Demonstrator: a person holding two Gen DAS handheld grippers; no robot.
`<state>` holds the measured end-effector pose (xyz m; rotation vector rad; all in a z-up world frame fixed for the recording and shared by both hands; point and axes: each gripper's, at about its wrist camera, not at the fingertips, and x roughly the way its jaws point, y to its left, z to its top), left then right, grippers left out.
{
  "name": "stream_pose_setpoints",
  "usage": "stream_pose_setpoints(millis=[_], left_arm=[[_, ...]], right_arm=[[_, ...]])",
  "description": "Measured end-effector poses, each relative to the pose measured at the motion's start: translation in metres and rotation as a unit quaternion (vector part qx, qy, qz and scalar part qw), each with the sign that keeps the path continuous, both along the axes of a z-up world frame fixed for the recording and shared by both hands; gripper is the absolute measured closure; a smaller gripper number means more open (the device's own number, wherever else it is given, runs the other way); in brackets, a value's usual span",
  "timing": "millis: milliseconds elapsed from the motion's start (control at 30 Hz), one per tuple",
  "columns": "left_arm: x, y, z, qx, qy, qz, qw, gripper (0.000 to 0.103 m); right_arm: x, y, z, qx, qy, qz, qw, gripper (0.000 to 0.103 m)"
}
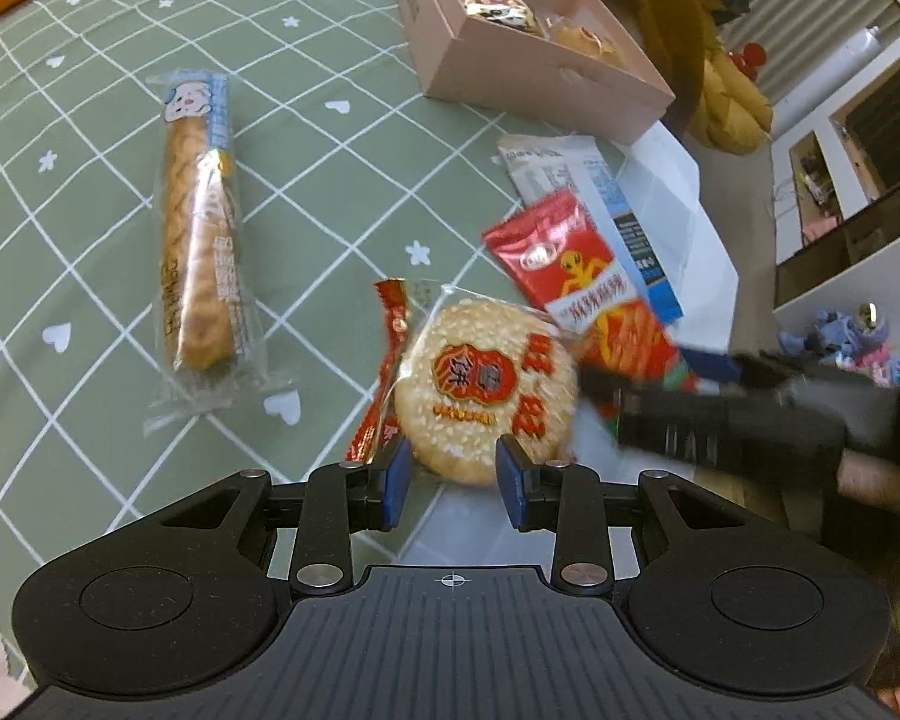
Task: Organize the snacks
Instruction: 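Set red packet beside blue packet while left sets bread stick down, then grasp the round rice cracker with the left tool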
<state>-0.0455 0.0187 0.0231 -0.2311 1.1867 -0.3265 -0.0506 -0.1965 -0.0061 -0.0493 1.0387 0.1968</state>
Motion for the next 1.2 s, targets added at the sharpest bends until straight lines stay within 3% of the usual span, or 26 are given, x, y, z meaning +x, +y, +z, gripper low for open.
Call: stream_pose_setpoints(millis=[200, 467, 833, 1133, 1200], left_arm=[[0.007, -0.001, 0.004, 0.023, -0.031, 0.012, 0.9992, 0.067], [-0.001, -0.005, 0.014, 0.029, -0.042, 0.000, 0.9987, 0.067], [-0.007, -0.001, 0.008, 0.020, -0.023, 0.015, 0.9994, 0.067], [0.004, 0.013, -0.007, -0.012, -0.008, 0.062, 0.9980, 0.065], [0.006, 0.019, -0.011, -0.023, -0.004, 0.067, 0.9975, 0.061]], right_arm=[[-0.017, 0.011, 0.004, -0.011, -0.005, 0.030, 0.999, 0.034], [0.000, -0.016, 0.028, 0.009, -0.045, -0.037, 0.998, 0.034], [0.019, -0.001, 0.012, -0.009, -0.028, -0.002, 1.000, 0.034], [0.008, 0.006, 0.005, -0.001, -0.018, 0.028, 0.999, 0.034], [0.005, 0.007, 0.005, -0.005, -0.021, 0.032, 0.999, 0.034]])
